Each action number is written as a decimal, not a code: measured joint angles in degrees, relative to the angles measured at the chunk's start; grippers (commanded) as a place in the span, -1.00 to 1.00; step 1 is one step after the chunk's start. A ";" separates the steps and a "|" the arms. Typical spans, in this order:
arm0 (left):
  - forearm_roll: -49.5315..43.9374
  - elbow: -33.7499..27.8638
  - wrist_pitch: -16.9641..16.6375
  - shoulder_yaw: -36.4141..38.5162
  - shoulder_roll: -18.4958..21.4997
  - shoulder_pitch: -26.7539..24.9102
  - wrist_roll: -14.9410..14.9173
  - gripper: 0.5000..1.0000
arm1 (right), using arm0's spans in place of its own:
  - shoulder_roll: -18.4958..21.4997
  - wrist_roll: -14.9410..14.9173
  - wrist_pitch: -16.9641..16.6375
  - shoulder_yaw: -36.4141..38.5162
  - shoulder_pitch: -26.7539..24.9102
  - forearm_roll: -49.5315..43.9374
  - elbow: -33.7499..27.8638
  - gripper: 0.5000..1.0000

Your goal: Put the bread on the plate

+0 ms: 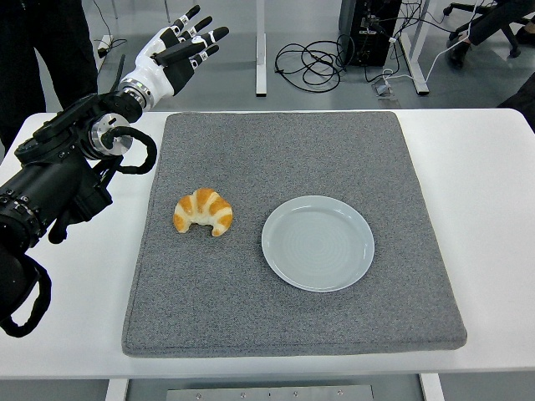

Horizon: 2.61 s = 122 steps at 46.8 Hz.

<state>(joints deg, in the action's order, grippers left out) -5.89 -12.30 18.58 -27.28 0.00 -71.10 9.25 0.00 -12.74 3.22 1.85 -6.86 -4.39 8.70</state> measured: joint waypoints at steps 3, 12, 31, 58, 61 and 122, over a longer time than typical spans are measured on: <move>0.00 0.00 0.01 0.14 0.00 -0.02 -0.02 0.91 | 0.00 0.00 0.00 0.00 0.00 -0.02 0.00 1.00; 0.17 0.00 0.05 0.41 0.00 -0.10 -0.01 0.92 | 0.00 0.00 0.00 0.00 0.00 -0.02 0.00 1.00; 0.27 0.02 -0.20 0.34 0.00 -0.72 -0.09 0.92 | 0.00 0.00 -0.01 0.00 0.00 -0.02 0.00 1.00; 1.93 -0.01 0.13 1.53 0.14 -0.83 0.51 0.92 | 0.00 0.00 0.03 0.00 0.00 0.01 0.00 1.00; 1.94 -0.02 0.14 1.53 0.43 -0.87 0.51 0.92 | 0.00 0.00 0.03 0.00 0.00 0.01 0.00 1.00; 37.74 -59.24 -20.93 17.15 37.70 -0.65 2.71 0.89 | 0.00 -0.01 0.01 0.00 0.00 0.00 0.00 1.00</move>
<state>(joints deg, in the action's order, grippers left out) 31.86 -71.54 -2.35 -10.12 37.70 -71.74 11.96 0.00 -12.75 3.23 1.85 -6.85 -4.39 8.70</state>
